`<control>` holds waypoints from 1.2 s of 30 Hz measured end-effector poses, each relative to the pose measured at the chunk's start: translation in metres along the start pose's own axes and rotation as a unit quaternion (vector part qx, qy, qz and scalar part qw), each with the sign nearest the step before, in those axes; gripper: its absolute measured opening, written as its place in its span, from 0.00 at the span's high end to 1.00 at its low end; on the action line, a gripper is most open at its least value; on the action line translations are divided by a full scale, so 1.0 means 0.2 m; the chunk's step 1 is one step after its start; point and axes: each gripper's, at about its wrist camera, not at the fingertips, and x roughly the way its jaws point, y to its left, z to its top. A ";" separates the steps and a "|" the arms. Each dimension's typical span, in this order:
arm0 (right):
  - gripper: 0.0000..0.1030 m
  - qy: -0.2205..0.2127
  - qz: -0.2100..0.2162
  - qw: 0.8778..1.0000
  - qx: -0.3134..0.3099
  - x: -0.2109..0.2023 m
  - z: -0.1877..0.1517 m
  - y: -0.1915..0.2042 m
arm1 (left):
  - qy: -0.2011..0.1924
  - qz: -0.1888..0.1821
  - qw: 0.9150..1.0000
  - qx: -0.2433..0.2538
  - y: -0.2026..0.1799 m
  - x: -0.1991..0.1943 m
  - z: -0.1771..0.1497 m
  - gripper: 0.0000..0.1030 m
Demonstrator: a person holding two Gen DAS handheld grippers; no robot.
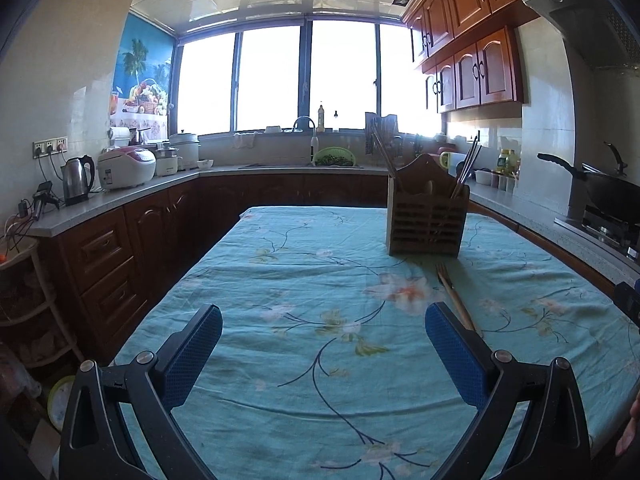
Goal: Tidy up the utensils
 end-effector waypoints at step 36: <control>0.00 -0.007 0.009 1.000 0.004 -0.01 -0.09 -0.01 | 0.011 0.003 1.000 -0.005 0.04 0.01 -0.09 0.01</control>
